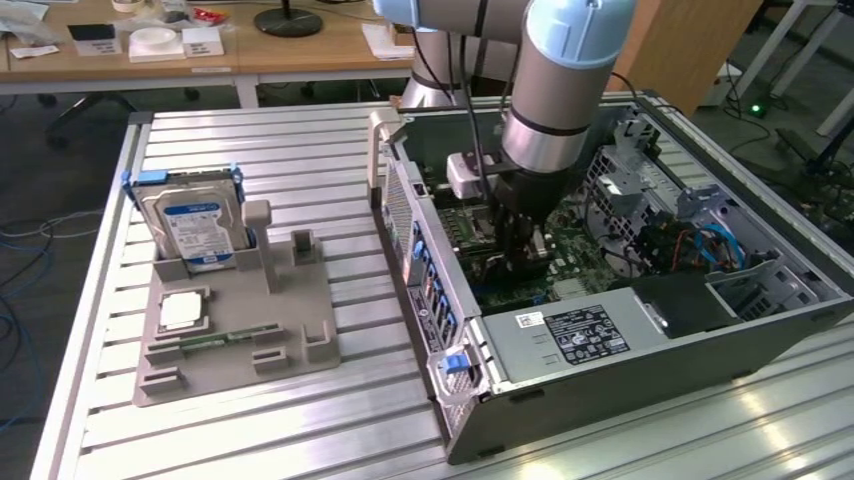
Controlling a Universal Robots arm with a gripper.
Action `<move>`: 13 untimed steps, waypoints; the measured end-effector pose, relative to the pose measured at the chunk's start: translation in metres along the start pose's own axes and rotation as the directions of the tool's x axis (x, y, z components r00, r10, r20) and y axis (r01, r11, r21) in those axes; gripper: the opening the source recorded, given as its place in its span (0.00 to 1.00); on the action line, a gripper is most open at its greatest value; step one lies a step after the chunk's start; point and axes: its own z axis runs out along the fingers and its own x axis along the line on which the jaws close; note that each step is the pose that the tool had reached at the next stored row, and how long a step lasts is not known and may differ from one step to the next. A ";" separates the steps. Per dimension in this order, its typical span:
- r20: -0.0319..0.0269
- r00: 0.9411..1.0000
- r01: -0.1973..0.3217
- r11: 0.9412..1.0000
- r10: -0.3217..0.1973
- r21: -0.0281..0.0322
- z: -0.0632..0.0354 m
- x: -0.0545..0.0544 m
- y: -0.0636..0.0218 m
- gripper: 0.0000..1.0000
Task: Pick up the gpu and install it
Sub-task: 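Insert the gpu into the slot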
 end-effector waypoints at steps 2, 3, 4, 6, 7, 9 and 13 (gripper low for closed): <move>0.000 1.000 0.000 1.000 0.000 0.002 -0.0074 0.000 -0.0003 0.35; 0.000 1.000 0.000 1.000 0.000 0.004 -0.0105 0.000 -0.0004 0.35; 0.000 1.000 0.000 1.000 0.000 0.006 -0.0137 0.000 -0.0005 0.35; 0.000 1.000 0.000 1.000 0.000 0.008 -0.0212 0.000 -0.0009 0.35; 0.000 1.000 0.000 1.000 0.000 0.009 -0.0246 0.000 -0.0010 0.35; 0.000 1.000 0.000 1.000 0.000 0.012 -0.0278 0.000 -0.0011 0.35; 0.000 1.000 0.000 1.000 0.000 0.012 -0.0278 0.000 -0.0011 0.34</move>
